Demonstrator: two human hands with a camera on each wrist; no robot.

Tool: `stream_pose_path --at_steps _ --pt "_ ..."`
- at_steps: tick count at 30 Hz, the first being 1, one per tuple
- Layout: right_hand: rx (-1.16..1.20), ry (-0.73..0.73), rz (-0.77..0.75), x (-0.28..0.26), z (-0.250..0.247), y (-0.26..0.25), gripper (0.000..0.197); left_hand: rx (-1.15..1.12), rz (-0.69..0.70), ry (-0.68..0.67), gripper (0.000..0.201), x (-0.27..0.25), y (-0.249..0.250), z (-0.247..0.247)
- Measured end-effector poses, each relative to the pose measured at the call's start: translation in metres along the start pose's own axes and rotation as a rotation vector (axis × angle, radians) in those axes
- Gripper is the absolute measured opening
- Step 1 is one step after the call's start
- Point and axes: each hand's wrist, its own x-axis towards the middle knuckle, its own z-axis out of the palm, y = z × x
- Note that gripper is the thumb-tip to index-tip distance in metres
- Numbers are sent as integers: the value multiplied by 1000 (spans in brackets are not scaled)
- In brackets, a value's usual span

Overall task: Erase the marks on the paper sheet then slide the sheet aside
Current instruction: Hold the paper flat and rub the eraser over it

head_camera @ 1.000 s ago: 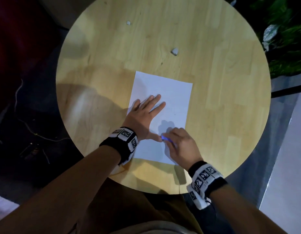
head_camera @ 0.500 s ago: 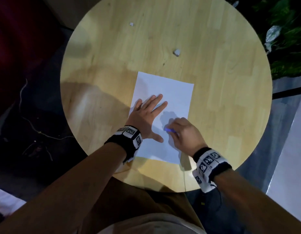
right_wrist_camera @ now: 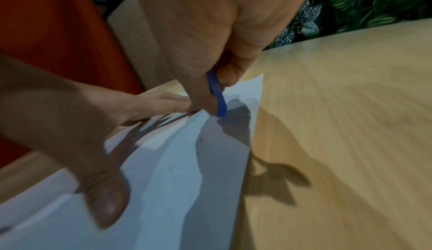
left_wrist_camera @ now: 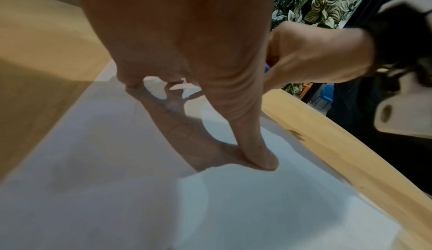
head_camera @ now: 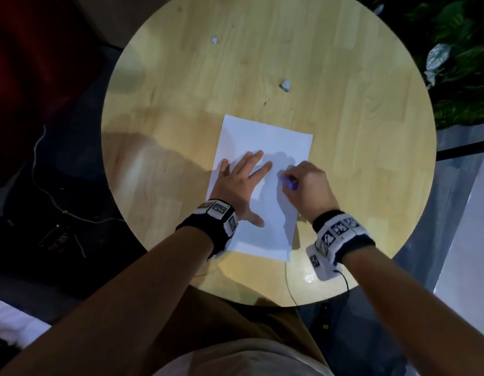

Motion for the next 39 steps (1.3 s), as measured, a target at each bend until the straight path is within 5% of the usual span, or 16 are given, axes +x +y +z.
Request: stream_pose_path --at_steps 7,11,16,23,28,34,39 --pt "18 12 34 -16 13 -4 11 -16 -51 -5 138 9 6 6" --pt "33 -151 -67 -52 14 -28 13 -35 -54 17 140 8 6 10" --pt "-16 -21 42 18 7 -12 8 -30 -60 12 138 7 6 8" --pt "12 -165 -20 -41 10 -29 15 -31 -60 10 139 8 8 9" --pt "-20 31 45 26 12 -9 12 -45 -60 0 140 9 4 9" --pt "7 -104 -36 -55 14 -25 20 -8 -110 -22 149 15 11 4" --pt "-43 91 -41 20 7 -2 8 1 -123 -44 151 19 10 -2"
